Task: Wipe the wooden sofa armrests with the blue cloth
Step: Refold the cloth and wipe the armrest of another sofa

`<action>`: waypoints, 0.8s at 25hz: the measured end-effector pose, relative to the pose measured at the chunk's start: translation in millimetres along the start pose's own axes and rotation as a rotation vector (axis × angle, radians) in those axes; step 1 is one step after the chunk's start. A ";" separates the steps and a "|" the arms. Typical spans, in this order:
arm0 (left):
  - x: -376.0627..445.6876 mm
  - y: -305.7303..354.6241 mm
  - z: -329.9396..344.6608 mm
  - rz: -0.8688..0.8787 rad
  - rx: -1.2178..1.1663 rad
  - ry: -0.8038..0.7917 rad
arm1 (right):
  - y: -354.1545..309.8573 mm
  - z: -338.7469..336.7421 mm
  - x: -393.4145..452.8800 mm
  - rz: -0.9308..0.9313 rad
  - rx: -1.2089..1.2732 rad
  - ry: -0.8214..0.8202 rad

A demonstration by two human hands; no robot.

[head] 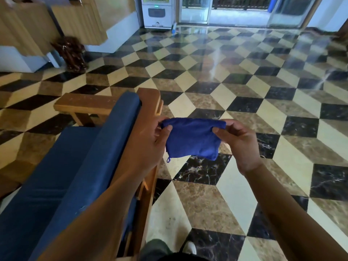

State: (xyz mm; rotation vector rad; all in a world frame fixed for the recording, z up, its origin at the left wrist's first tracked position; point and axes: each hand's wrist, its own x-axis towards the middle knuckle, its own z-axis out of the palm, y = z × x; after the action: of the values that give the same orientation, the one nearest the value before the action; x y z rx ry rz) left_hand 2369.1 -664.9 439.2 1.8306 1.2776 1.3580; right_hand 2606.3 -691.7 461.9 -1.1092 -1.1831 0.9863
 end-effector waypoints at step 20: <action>313.0 -141.3 59.3 -0.038 0.050 0.057 | 58.9 33.2 344.3 0.034 -0.059 0.000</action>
State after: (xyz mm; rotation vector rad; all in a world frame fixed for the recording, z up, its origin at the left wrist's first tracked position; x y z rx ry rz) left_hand 2386.9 -316.8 436.1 1.8027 1.3803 1.3784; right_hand 2617.5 -341.1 470.3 -1.1795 -1.2033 0.9828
